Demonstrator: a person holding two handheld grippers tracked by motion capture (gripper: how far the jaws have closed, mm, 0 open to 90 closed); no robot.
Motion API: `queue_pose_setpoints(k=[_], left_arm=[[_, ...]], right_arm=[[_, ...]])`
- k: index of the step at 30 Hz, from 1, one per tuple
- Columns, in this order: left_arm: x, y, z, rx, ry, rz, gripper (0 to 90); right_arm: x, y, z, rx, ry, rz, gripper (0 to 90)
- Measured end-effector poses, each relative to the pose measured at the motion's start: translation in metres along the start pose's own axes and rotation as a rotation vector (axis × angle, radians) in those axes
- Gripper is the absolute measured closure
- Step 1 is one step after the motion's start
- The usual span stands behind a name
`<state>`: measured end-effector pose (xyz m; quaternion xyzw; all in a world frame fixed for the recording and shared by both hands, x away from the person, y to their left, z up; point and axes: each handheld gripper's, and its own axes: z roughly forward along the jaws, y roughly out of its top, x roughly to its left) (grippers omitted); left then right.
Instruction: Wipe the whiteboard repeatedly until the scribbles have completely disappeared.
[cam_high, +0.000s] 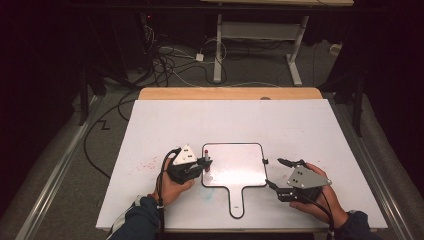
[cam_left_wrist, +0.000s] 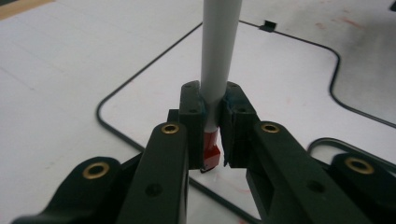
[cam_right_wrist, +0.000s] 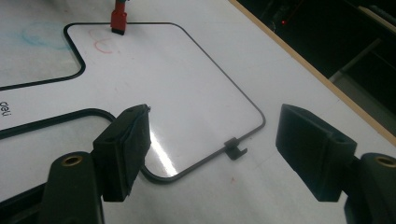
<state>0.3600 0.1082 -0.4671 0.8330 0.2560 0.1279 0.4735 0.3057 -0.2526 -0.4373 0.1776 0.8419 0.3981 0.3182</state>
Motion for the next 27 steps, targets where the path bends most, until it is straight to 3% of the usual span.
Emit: queue_pose_setpoints(k=[6, 11, 16, 17, 18, 21, 26, 27], left_arm=[[-0.024, 0.000, 0.002, -0.001, -0.055, 0.030, 78.8], [-0.038, 0.007, 0.016, -0.009, -0.102, 0.064, 78.8], [-0.029, 0.008, 0.017, -0.015, -0.086, 0.078, 78.9], [-0.024, 0.007, 0.016, -0.013, -0.049, 0.056, 78.9], [-0.018, 0.007, 0.017, -0.021, -0.039, 0.035, 78.9], [-0.011, 0.008, 0.021, -0.036, -0.048, 0.002, 78.9], [-0.026, 0.009, 0.018, -0.004, -0.082, 0.073, 78.9], [-0.028, 0.008, 0.017, -0.010, -0.110, 0.090, 78.9]], right_arm=[[0.000, 0.000, 0.000, 0.004, 0.003, -0.002, 27.0], [0.002, 0.001, 0.002, 0.009, 0.006, -0.009, 27.0], [0.002, 0.000, 0.003, 0.012, 0.012, -0.015, 27.0], [0.002, 0.000, 0.003, 0.012, 0.012, -0.015, 27.0], [0.002, 0.000, 0.003, 0.014, 0.012, -0.015, 27.0], [0.002, 0.000, 0.003, 0.015, 0.021, -0.012, 27.0], [0.000, -0.001, 0.002, 0.007, 0.022, 0.005, 27.2], [-0.001, -0.001, 0.002, 0.011, 0.021, 0.005, 27.2]])
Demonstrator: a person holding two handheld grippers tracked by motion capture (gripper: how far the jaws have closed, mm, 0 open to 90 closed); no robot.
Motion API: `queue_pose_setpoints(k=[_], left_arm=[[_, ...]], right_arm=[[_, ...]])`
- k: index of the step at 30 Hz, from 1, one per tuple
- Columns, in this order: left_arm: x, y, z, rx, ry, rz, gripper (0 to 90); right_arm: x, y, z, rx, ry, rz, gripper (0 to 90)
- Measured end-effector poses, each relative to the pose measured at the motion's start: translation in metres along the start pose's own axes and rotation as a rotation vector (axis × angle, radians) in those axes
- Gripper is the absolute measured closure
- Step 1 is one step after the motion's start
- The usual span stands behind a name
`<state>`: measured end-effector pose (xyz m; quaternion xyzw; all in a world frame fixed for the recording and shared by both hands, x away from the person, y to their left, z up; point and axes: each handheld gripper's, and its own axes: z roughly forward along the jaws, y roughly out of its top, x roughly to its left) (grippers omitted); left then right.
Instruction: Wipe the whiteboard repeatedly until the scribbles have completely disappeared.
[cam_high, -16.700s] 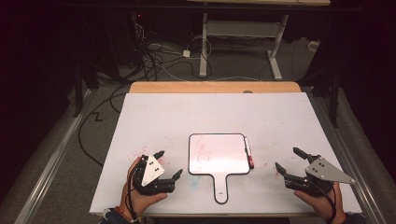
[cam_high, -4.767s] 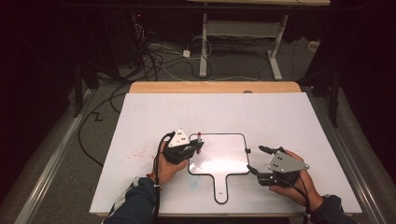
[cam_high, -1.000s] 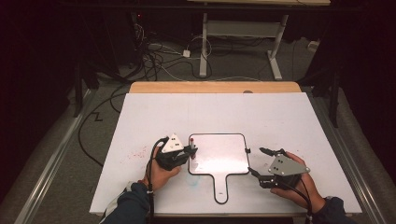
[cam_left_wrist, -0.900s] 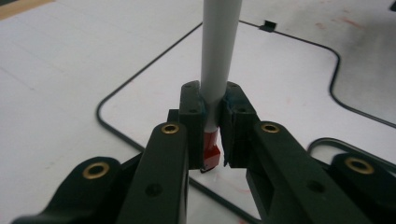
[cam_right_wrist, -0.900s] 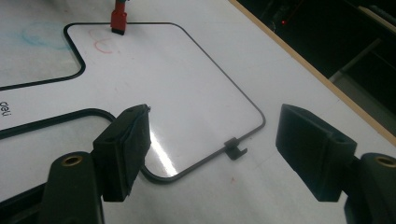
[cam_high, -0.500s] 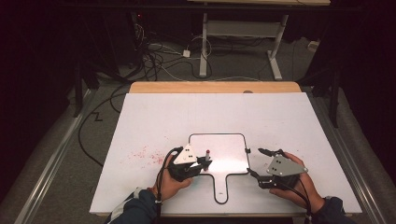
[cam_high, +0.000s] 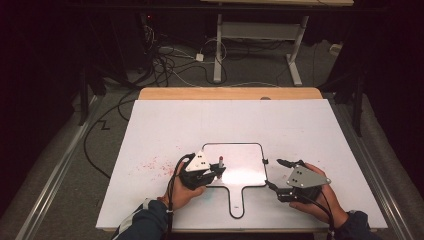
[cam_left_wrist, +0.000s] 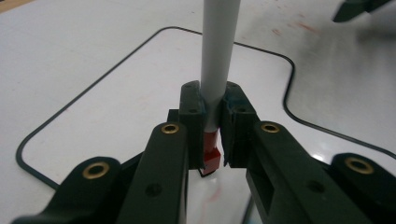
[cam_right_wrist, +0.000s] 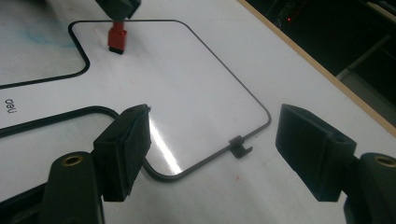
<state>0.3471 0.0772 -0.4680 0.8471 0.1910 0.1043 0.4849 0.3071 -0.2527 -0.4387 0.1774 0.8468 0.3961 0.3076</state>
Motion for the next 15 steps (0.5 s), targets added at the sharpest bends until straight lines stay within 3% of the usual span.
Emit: queue_pose_setpoints(k=[1, 6, 10, 15], left_arm=[[0.000, -0.004, -0.009, 0.024, 0.028, -0.006, 78.8], [0.004, -0.013, -0.024, 0.031, 0.030, -0.031, 78.8], [0.003, -0.016, -0.033, 0.053, 0.047, 0.009, 78.8], [0.018, -0.020, -0.034, 0.035, 0.091, -0.018, 78.8]], right_arm=[[0.001, 0.000, 0.000, 0.002, -0.001, -0.008, 27.2], [0.005, 0.001, 0.000, 0.005, 0.000, -0.024, 27.2], [0.006, 0.001, 0.001, 0.011, 0.004, -0.035, 27.2], [0.007, 0.002, 0.002, 0.013, 0.001, -0.038, 27.1]])
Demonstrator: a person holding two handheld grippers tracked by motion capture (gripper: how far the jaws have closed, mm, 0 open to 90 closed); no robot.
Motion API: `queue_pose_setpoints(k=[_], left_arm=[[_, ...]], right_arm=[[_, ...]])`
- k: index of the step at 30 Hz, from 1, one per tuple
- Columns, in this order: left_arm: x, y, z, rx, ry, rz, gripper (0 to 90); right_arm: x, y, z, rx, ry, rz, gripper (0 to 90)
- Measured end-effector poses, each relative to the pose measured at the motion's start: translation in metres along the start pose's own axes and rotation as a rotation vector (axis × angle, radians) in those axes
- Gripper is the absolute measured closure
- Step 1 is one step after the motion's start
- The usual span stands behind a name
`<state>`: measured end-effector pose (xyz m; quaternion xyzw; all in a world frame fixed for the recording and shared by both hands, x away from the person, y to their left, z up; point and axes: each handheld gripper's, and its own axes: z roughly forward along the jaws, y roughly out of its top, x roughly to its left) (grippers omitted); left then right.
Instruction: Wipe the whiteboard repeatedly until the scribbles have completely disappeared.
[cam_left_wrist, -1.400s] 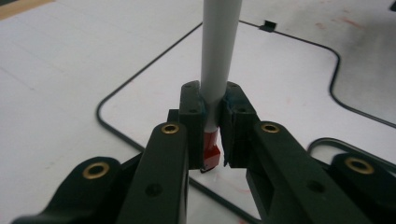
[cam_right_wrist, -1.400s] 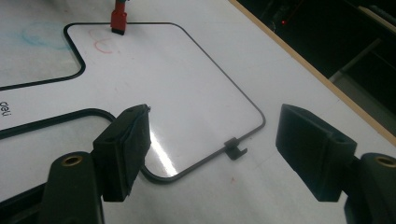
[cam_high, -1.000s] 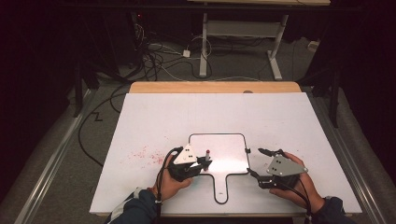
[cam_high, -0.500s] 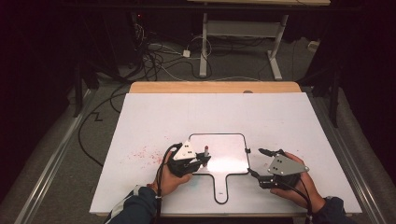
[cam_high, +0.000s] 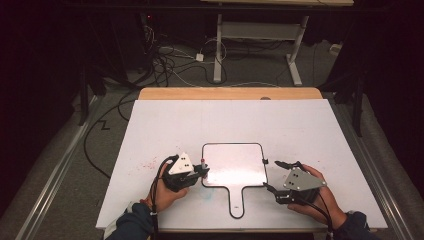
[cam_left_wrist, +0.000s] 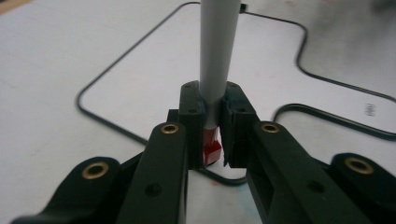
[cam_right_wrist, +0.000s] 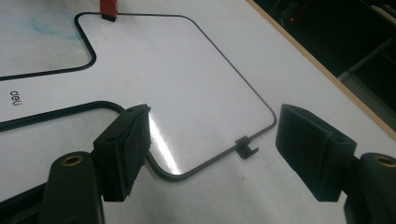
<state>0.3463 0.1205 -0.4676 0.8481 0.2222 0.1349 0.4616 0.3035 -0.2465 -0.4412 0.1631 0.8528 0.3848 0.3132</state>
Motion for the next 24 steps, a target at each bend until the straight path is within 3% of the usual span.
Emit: queue_pose_setpoints(k=[4, 8, 11, 17, 24], left_arm=[[0.007, 0.002, 0.007, -0.015, 0.015, -0.021, 78.8], [0.005, 0.002, 0.009, -0.023, 0.002, -0.039, 78.9], [-0.002, -0.002, 0.005, -0.029, -0.035, -0.047, 78.9], [-0.025, 0.000, 0.005, -0.020, -0.079, 0.010, 78.8], [-0.029, 0.014, 0.025, -0.025, -0.109, 0.027, 78.9]], right_arm=[[0.000, -0.001, 0.001, 0.000, 0.005, 0.002, 27.1], [0.000, -0.001, 0.000, 0.004, 0.005, -0.001, 27.1], [-0.001, -0.002, -0.001, 0.001, 0.000, 0.003, 27.1], [0.000, -0.001, -0.001, 0.003, 0.002, 0.002, 27.1], [0.001, 0.000, 0.000, 0.002, 0.002, -0.002, 27.1]])
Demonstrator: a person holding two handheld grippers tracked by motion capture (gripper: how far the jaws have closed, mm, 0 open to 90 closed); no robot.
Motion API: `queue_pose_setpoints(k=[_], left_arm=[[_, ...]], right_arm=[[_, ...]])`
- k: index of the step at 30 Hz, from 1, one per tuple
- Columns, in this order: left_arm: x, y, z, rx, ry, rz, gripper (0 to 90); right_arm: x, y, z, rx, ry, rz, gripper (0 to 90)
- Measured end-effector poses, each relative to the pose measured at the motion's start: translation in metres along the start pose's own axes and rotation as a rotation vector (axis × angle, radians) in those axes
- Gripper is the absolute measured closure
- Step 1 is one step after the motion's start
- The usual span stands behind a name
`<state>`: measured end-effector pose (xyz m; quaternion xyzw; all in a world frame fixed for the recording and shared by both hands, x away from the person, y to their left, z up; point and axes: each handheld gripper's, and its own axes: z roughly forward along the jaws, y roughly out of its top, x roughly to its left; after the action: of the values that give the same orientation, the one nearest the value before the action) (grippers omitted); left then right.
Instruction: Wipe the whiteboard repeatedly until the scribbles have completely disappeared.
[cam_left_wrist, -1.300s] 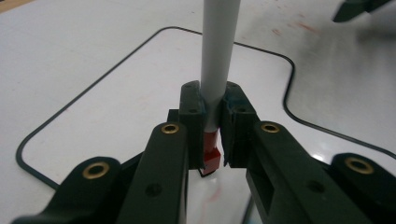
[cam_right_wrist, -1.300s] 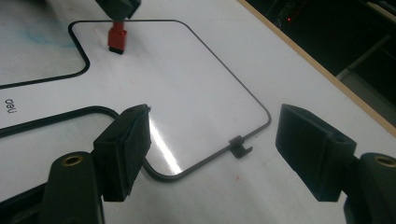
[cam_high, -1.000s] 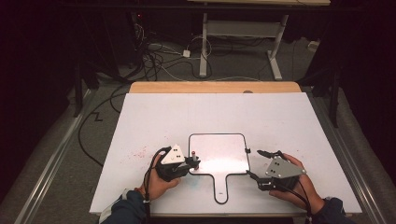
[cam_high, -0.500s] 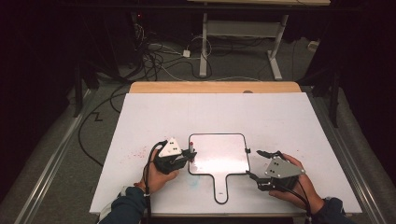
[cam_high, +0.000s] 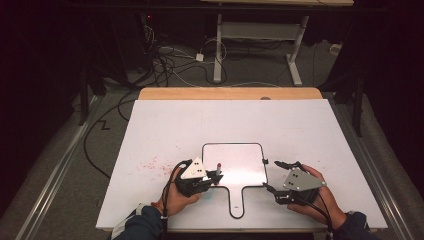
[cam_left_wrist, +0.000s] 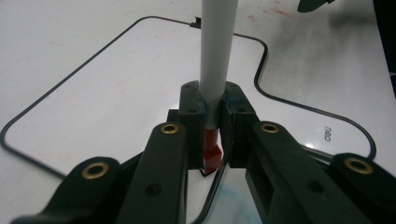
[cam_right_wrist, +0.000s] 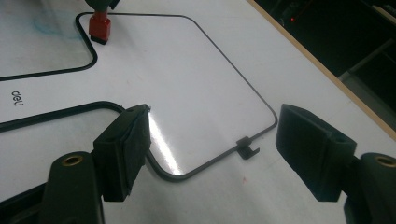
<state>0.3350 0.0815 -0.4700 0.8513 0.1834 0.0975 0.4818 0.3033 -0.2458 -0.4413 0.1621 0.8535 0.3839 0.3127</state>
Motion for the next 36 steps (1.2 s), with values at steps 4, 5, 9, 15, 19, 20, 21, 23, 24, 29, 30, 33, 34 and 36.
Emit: queue_pose_setpoints(k=[4, 5, 9, 15, 19, 20, 21, 23, 24, 29, 30, 33, 34, 36], left_arm=[[-0.003, 0.007, 0.008, 0.005, -0.011, 0.010, 78.9], [-0.003, 0.008, 0.010, 0.005, -0.017, 0.008, 78.9], [-0.005, 0.012, 0.015, 0.010, -0.022, 0.016, 78.8], [-0.004, 0.018, 0.027, 0.001, -0.039, 0.006, 78.9], [-0.009, 0.029, 0.045, -0.006, -0.083, 0.017, 78.9], [-0.012, 0.033, 0.049, 0.000, -0.089, 0.035, 78.9], [-0.016, 0.036, 0.052, 0.011, -0.089, 0.059, 78.9], [-0.020, 0.040, 0.054, 0.023, -0.088, 0.083, 78.9], [-0.020, 0.041, 0.053, 0.019, -0.089, 0.083, 78.8], [-0.014, 0.044, 0.046, -0.017, -0.090, 0.048, 78.7], [-0.014, 0.044, 0.045, -0.020, -0.090, 0.045, 78.8], [-0.013, 0.045, 0.044, -0.016, -0.083, 0.046, 78.7], [-0.012, 0.046, 0.044, -0.019, -0.081, 0.043, 78.7], [-0.012, 0.047, 0.044, -0.019, -0.077, 0.045, 78.7]], right_arm=[[0.000, 0.000, 0.000, 0.004, 0.001, -0.002, 27.1], [0.000, -0.001, 0.000, 0.002, 0.001, -0.002, 27.1], [-0.004, -0.001, 0.000, -0.003, -0.002, 0.025, 28.0], [-0.004, -0.003, 0.002, 0.006, 0.001, 0.026, 27.7], [-0.005, -0.005, -0.002, 0.008, -0.010, 0.027, 27.6], [-0.006, -0.005, -0.003, 0.009, -0.015, 0.027, 27.6], [-0.006, -0.005, -0.005, 0.004, -0.022, 0.029, 27.6], [-0.007, -0.006, -0.007, 0.000, -0.030, 0.036, 27.6], [-0.008, -0.006, -0.007, -0.001, -0.031, 0.038, 27.6], [-0.013, -0.006, -0.009, -0.018, -0.012, 0.094, 28.3], [-0.013, -0.006, -0.009, -0.020, -0.009, 0.107, 28.8], [-0.015, -0.005, -0.009, -0.028, 0.007, 0.141, 31.1], [-0.015, -0.005, -0.009, -0.031, 0.012, 0.151, 32.2], [-0.015, -0.004, -0.009, -0.044, 0.034, 0.167, 32.4]])
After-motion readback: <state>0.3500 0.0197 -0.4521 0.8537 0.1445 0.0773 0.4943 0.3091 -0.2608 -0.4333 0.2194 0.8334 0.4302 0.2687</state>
